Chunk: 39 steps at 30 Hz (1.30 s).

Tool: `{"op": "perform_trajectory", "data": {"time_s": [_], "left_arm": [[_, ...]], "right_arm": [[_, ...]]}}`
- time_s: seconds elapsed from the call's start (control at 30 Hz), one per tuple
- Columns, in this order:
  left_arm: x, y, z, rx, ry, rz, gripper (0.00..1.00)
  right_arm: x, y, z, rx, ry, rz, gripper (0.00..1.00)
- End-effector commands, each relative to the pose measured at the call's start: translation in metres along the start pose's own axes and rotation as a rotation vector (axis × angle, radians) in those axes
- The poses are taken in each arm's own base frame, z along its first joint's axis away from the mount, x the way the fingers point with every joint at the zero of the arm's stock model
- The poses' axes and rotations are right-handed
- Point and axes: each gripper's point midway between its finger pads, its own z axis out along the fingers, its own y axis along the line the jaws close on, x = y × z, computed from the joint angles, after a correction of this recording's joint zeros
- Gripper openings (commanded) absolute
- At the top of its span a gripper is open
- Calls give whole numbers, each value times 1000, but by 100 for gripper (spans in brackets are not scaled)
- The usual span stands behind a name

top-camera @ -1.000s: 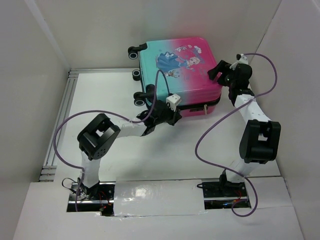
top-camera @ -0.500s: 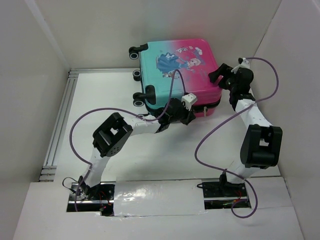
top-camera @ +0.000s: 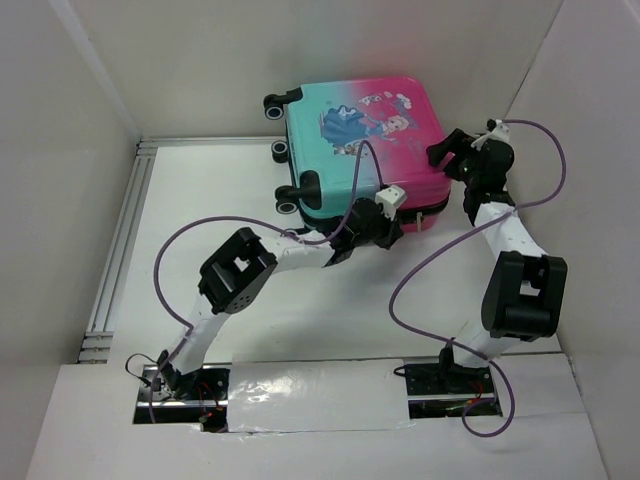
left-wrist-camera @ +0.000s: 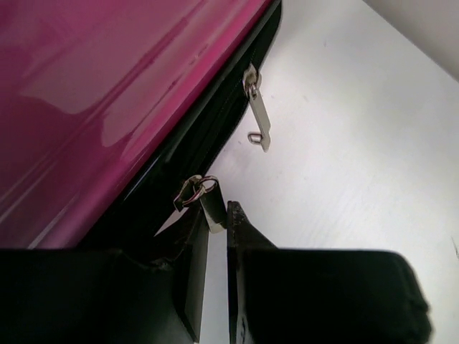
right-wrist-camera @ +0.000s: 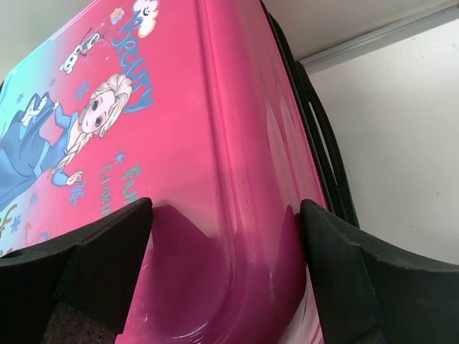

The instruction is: Pack the luggage

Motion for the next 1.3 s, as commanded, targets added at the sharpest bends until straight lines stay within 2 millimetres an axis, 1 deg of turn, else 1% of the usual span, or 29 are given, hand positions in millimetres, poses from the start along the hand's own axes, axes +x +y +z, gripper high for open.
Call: {"op": "perform_trajectory", "data": {"time_s": [0.0, 0.03, 0.13, 0.17, 0.2, 0.23, 0.27, 0.3, 0.33, 0.37, 0.4, 0.43, 0.47, 0.5, 0.53, 0.6, 0.63, 0.67, 0.7, 0.87, 0.93, 0.97, 1.03, 1.07, 1.13, 1.17, 1.2, 1.23, 1.27], "left_arm": [[-50, -77, 3, 160, -194, -28, 0], [-43, -74, 1, 110, -190, -60, 0], [-50, -60, -4, -36, -246, -138, 0], [-44, -61, -8, -62, -243, -150, 0], [-45, -51, -11, -116, -258, -164, 0], [-43, -54, -15, -120, -264, -185, 0], [-31, -48, -20, -138, -245, -195, 0], [-30, -46, -24, -146, -249, -196, 0], [-38, -49, -33, -136, -271, -210, 0], [-42, -49, -37, -128, -295, -201, 0], [-35, -49, -41, -118, -285, -185, 0], [-36, -53, -43, -89, -285, -149, 0], [-40, -57, -47, -69, -291, -138, 0], [-37, -59, -47, -53, -287, -126, 0], [-36, -59, -50, -54, -282, -126, 0], [-31, -57, -50, -57, -274, -125, 0], [-29, -55, -50, -71, -267, -125, 0], [-29, -55, -50, -71, -267, -125, 0], [-29, -56, -50, -63, -264, -124, 0], [-21, -65, -46, -7, -247, -117, 0], [-24, -70, -46, 20, -255, -101, 0], [-18, -73, -45, 26, -244, -98, 0], [-27, -79, -44, 46, -259, -89, 0], [-20, -80, -42, 58, -243, -86, 0], [-24, -84, -38, 70, -244, -85, 0], [-17, -84, -36, 76, -229, -83, 0], [-15, -83, -32, 73, -222, -82, 0], [-20, -90, -32, 86, -232, -81, 0], [-13, -90, -29, 91, -217, -80, 0]], "right_arm": [[84, 18, -27, -39, 292, 130, 87], [81, 19, -28, -44, 284, 127, 86], [85, 16, -29, -29, 289, 138, 86], [85, 16, -29, -29, 289, 138, 85], [85, 16, -29, -29, 289, 138, 83], [82, 18, -30, -33, 282, 136, 83], [86, 16, -31, -29, 289, 138, 82], [89, 21, -33, -37, 295, 135, 82], [85, 24, -35, -42, 285, 142, 81], [93, 27, -36, -47, 302, 140, 80], [96, 34, -38, -65, 303, 133, 80], [94, 42, -41, -80, 299, 134, 79], [103, 48, -42, -91, 319, 130, 79], [106, 51, -46, -99, 325, 126, 79], [104, 59, -49, -117, 318, 119, 78], [114, 66, -55, -125, 336, 120, 78], [109, 68, -57, -125, 315, 125, 78], [115, 68, -58, -117, 323, 122, 78], [111, 70, -60, -123, 313, 119, 78], [114, 77, -63, -138, 324, 105, 76], [115, 77, -66, -139, 322, 104, 76], [114, 75, -65, -131, 318, 104, 76], [114, 75, -67, -132, 318, 95, 76], [114, 75, -67, -132, 318, 95, 76], [114, 75, -67, -132, 318, 95, 76], [114, 75, -67, -132, 318, 95, 76], [114, 75, -67, -132, 318, 95, 76], [115, 79, -68, -139, 323, 92, 76], [115, 79, -68, -139, 323, 92, 76]]}}
